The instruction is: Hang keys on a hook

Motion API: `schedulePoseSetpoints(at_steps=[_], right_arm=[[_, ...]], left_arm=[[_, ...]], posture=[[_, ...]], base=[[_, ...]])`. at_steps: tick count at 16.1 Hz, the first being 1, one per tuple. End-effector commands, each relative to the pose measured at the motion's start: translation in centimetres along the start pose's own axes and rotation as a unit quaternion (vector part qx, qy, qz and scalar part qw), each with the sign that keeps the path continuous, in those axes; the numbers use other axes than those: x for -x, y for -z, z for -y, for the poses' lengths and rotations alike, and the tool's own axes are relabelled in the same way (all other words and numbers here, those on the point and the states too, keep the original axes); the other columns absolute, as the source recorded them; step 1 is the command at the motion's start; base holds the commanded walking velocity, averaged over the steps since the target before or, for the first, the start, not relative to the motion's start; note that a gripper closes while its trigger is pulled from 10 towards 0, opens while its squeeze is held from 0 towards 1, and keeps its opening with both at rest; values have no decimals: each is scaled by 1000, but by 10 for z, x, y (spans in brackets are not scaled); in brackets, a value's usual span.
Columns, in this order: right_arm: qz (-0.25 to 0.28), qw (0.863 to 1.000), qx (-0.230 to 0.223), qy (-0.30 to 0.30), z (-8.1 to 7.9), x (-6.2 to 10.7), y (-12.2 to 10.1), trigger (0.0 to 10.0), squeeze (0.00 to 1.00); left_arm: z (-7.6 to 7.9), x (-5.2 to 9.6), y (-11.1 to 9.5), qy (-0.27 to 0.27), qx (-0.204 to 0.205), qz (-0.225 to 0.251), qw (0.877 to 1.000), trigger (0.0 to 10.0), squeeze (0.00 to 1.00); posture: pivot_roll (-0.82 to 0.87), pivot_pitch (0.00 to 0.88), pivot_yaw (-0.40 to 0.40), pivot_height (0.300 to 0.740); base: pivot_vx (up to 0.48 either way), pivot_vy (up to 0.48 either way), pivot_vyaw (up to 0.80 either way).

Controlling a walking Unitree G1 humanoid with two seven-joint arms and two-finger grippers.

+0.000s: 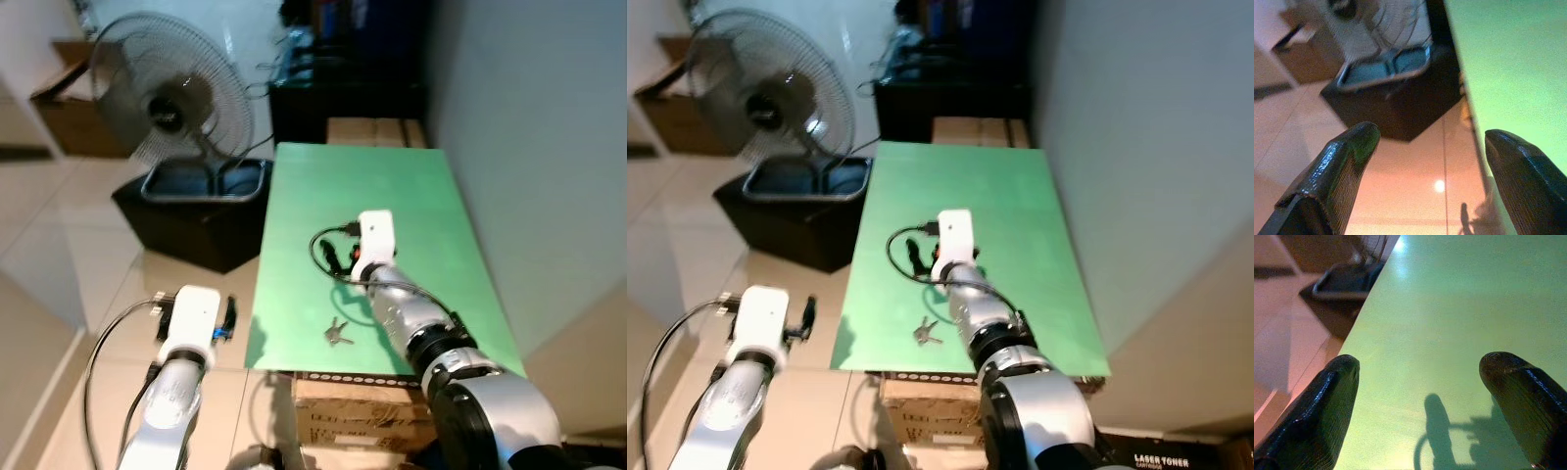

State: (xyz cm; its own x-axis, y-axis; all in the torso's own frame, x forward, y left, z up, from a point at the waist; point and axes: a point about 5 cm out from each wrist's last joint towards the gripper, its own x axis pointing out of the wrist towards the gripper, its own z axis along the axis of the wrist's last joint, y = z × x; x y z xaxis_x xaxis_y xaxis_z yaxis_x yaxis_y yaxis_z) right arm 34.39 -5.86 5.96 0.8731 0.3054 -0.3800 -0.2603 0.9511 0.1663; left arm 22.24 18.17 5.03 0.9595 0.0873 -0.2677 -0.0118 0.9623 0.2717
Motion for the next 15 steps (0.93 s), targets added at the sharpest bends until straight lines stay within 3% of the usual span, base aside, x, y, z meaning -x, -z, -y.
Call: schedulePoseSetpoints(at_steps=[1,6,10,15], right_arm=[[-16,1000,-6,2,-1,1,7,10000,0],[-69,997,16,33,4,10,44,10000,0],[-92,995,15,44,9,17,63,10000,0],[-86,996,25,15,8,18,65,10000,0]], left_arm=[[-5,2,-6,-13,-5,8,1000,10000,0],[-11,18,-5,-8,-12,-13,1000,10000,0],[-10,22,-6,2,-17,-19,1000,10000,0],[-12,30,-9,7,-20,-25,999,10000,0]], posture=[[98,134,15,740],[98,168,39,740],[91,181,62,740],[110,224,62,740]], base=[[0,0,0],[0,0,0],[0,0,0],[0,0,0]])
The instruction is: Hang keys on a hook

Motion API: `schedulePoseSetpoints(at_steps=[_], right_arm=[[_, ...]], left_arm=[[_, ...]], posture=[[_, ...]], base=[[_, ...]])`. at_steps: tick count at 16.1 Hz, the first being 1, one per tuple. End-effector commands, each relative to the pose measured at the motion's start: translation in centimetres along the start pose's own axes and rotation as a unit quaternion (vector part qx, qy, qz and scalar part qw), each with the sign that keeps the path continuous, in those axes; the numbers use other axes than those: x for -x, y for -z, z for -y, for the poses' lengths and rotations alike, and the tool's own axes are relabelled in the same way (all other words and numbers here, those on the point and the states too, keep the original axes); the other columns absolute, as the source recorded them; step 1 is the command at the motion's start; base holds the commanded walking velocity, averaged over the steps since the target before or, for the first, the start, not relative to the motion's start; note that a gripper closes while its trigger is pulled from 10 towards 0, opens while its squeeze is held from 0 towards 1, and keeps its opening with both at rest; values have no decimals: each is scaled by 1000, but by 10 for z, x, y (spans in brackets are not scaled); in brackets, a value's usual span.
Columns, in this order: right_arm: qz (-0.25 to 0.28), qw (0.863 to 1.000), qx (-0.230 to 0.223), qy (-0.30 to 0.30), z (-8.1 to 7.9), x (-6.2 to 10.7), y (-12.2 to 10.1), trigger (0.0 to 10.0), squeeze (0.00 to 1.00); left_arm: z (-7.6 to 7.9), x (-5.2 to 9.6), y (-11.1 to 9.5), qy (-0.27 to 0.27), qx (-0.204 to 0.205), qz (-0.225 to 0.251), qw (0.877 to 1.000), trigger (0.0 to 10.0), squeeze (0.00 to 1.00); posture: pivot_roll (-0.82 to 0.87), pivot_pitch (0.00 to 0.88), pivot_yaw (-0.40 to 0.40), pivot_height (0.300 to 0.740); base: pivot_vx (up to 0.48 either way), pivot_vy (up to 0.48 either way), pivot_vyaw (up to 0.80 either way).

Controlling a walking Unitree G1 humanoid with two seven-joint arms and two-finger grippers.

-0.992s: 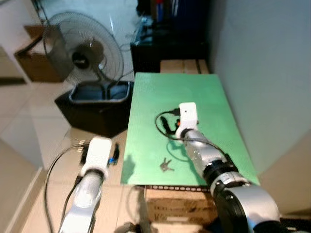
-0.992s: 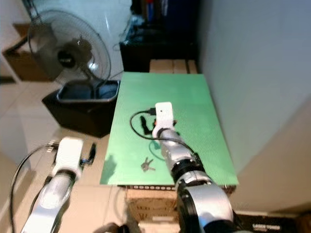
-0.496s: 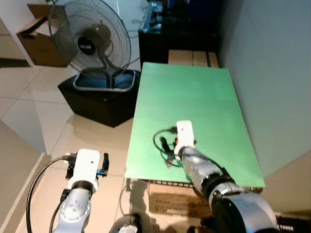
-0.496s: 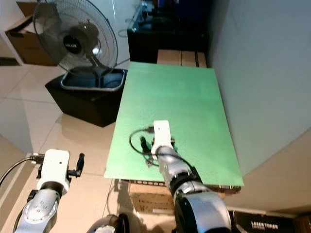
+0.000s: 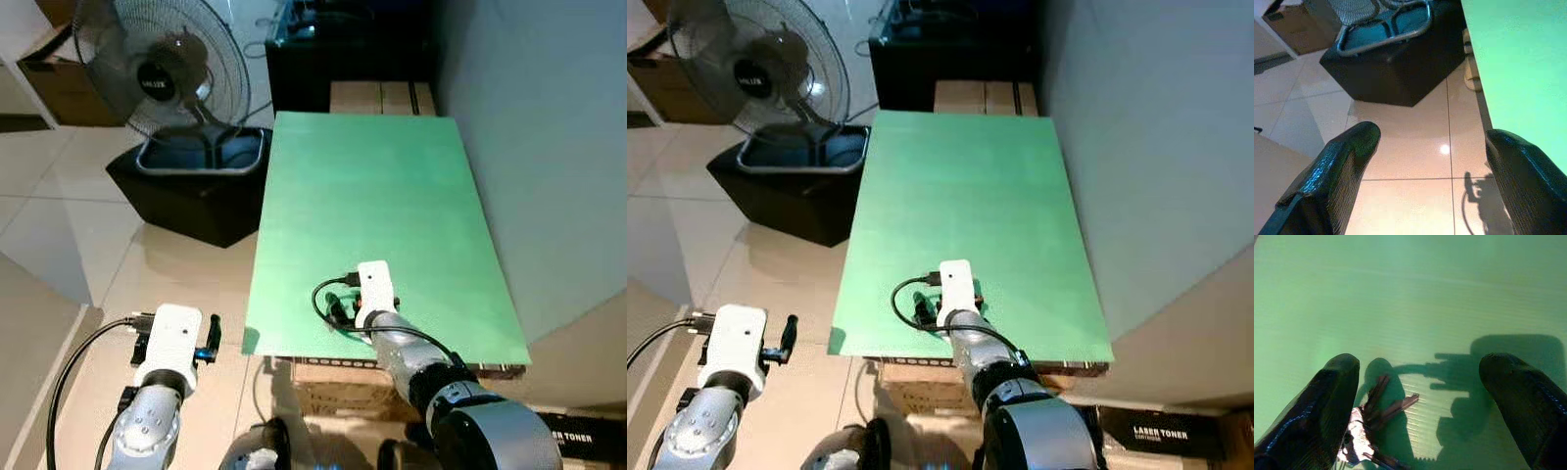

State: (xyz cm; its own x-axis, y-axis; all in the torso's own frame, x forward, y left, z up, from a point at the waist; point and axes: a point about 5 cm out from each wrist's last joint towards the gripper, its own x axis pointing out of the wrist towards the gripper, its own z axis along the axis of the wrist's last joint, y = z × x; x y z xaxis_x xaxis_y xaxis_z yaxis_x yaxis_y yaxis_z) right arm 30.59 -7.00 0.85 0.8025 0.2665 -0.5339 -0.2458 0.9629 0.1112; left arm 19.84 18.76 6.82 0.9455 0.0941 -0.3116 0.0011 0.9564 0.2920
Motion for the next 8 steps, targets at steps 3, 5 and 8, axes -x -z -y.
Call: schedulePoseSetpoints(at_steps=[3,5,8], right_arm=[[9,1000,-7,-20,0,0,-1,10000,0],[18,999,-20,-19,5,1,-4,10000,0],[20,999,-29,-27,8,1,-5,10000,0]], left_arm=[[-1,6,1,4,-7,-9,1000,10000,0],[4,7,-3,6,-1,-7,1000,10000,0],[9,10,-3,7,6,-12,1000,10000,0]], posture=[[97,259,46,740],[87,280,28,740],[75,309,11,740]], base=[[0,0,0],[0,0,0],[0,0,0]])
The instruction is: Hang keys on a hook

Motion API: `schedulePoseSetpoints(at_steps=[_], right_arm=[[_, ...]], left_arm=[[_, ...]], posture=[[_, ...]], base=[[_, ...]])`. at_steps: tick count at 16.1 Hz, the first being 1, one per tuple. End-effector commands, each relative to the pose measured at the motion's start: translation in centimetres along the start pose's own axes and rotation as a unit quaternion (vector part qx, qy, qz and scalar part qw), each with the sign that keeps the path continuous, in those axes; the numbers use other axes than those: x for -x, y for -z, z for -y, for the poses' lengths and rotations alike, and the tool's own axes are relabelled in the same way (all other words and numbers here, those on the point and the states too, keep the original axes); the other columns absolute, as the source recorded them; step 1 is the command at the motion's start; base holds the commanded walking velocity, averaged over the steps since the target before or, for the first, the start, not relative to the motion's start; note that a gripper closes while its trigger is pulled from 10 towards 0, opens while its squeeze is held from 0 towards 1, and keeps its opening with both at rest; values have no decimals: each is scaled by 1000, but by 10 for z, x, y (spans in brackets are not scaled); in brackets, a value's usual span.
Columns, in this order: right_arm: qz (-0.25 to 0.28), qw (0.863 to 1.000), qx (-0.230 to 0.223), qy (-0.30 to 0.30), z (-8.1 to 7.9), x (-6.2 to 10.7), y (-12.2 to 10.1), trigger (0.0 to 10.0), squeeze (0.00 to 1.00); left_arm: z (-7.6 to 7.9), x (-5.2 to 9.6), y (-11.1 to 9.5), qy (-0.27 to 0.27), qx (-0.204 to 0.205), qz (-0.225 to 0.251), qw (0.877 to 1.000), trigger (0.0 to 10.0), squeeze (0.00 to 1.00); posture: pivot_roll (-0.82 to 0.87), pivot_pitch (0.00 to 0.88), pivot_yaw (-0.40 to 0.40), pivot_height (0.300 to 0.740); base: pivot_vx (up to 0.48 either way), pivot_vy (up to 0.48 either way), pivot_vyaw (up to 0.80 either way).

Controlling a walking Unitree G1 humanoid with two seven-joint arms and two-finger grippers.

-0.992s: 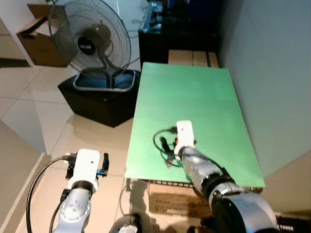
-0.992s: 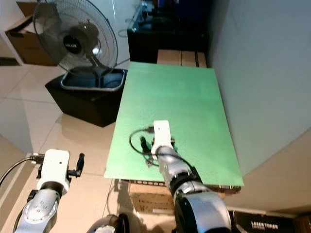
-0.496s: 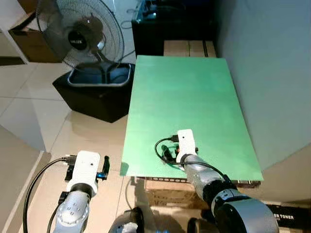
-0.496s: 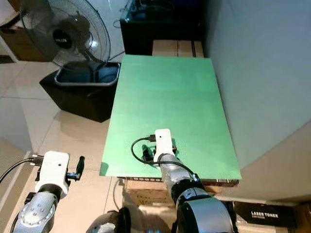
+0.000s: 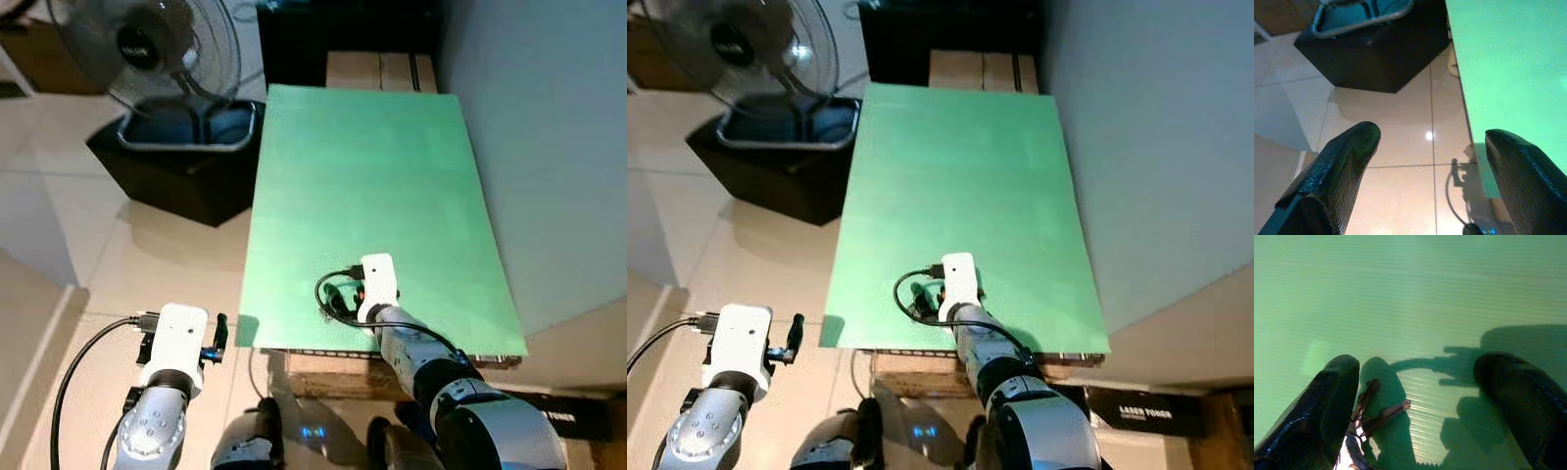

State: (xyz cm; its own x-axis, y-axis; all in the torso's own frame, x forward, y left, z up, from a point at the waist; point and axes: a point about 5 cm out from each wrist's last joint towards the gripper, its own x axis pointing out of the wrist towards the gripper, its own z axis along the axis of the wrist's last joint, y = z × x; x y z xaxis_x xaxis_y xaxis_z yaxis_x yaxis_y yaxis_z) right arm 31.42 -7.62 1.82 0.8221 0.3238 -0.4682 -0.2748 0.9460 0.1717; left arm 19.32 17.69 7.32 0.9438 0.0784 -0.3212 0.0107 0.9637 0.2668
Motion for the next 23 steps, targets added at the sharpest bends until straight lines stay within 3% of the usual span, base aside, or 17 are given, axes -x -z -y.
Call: schedulePoseSetpoints(at_steps=[1,5,10,11,13,15,23], right_arm=[[-14,1000,-16,3,3,2,8,10000,0],[-21,999,-40,-9,2,3,13,10000,0],[2,992,-123,-6,15,5,8,10000,0],[1,995,-103,-7,16,6,8,10000,0],[-14,998,61,-10,14,7,11,10000,0],[-24,991,133,-15,13,8,15,10000,0],[-44,959,280,-22,19,14,29,10000,0]], left_arm=[[1,4,4,-2,-4,-12,1000,10000,0],[2,10,5,-5,-1,-20,1000,10000,0],[7,10,7,-5,7,-25,1000,10000,0],[8,10,8,-4,8,-26,1000,10000,0],[11,8,7,-2,11,-26,1000,10000,0],[12,8,8,-2,12,-26,1000,10000,0],[15,5,7,-1,15,-26,1000,10000,0]], posture=[[73,315,8,740],[67,353,0,740],[39,369,-13,740],[24,370,-19,740],[19,368,-19,740],[11,366,-21,740],[-3,361,-31,740]], base=[[0,0,0],[0,0,0],[0,0,0],[0,0,0],[0,0,0],[0,0,0],[0,0,0]])
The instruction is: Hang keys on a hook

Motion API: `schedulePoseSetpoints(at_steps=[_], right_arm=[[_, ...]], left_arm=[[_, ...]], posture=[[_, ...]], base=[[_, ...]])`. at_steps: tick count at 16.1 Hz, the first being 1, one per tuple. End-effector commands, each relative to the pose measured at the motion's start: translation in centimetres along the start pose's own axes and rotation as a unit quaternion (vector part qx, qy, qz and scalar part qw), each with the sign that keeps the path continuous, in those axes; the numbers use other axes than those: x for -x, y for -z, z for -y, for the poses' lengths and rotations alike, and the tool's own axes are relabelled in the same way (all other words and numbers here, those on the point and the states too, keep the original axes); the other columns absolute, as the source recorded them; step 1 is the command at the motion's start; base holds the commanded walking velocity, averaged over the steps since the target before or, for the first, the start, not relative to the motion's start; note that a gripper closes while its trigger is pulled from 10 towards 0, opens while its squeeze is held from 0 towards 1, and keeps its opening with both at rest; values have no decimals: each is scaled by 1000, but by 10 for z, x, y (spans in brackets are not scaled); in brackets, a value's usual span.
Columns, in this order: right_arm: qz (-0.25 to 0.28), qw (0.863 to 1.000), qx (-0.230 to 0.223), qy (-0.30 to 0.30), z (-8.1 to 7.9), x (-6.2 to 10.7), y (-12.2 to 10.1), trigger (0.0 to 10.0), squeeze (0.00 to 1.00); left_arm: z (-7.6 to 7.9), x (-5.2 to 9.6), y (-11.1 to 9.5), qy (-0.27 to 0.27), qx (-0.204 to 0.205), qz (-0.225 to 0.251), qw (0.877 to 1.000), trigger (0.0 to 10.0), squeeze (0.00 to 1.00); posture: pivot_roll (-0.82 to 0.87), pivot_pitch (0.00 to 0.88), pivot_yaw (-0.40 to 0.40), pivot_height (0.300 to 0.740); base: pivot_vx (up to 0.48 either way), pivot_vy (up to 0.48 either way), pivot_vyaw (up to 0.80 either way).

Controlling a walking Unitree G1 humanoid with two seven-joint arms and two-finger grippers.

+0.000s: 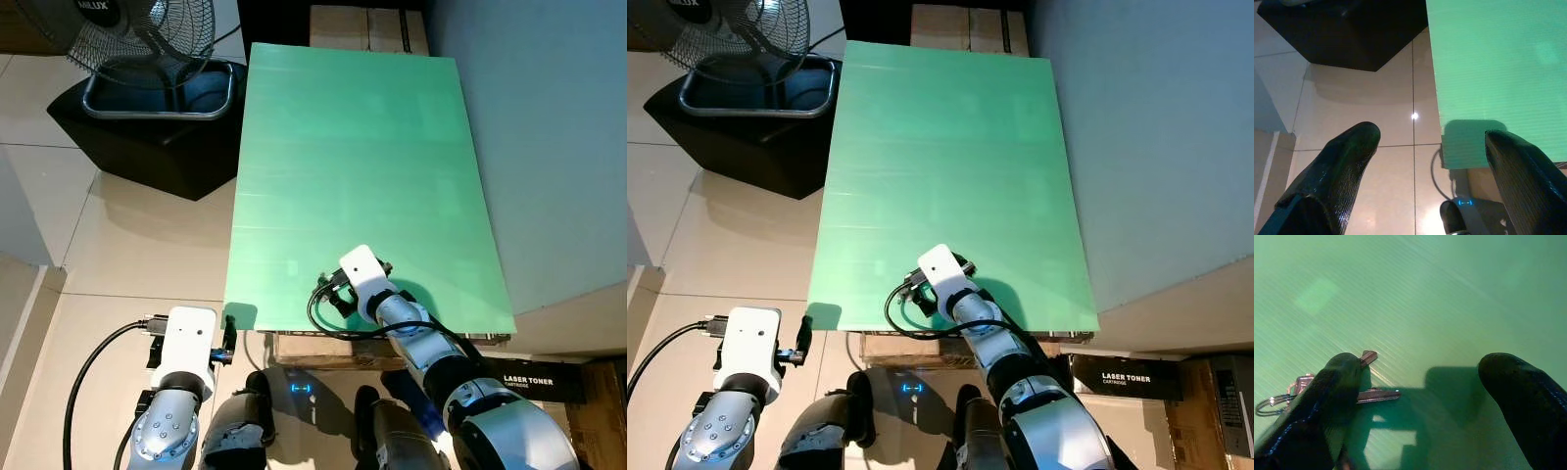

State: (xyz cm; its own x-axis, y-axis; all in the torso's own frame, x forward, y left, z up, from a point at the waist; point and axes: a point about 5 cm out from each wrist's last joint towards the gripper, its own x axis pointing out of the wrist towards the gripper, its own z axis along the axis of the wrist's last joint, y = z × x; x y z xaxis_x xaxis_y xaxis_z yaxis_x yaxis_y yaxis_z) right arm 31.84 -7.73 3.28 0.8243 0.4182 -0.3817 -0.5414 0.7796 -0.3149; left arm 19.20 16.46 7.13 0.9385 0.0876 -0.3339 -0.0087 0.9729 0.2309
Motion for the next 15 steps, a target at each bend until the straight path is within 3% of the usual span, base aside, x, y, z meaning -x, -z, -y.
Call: schedulePoseSetpoints(at_steps=[1,5,8,11,15], right_arm=[[-116,993,25,-12,-8,20,55,10000,0],[-147,988,48,0,-1,31,73,10000,0],[-179,981,71,18,14,49,96,10000,0],[-197,976,93,26,23,58,106,10000,0],[-194,976,85,51,34,62,108,10000,0]], left_arm=[[3,2,8,1,-4,-18,1000,10000,0],[3,3,9,1,-3,-19,1000,10000,0],[8,1,9,7,4,-18,1000,10000,0],[12,-1,7,15,11,-14,1000,10000,0],[13,-2,7,16,14,-11,1000,10000,0]], posture=[[-4,360,-33,740],[-11,360,-34,740],[-34,361,-37,740],[-46,363,-34,740],[-52,365,-34,740]], base=[[0,0,0],[0,0,0],[0,0,0],[0,0,0],[0,0,0]])
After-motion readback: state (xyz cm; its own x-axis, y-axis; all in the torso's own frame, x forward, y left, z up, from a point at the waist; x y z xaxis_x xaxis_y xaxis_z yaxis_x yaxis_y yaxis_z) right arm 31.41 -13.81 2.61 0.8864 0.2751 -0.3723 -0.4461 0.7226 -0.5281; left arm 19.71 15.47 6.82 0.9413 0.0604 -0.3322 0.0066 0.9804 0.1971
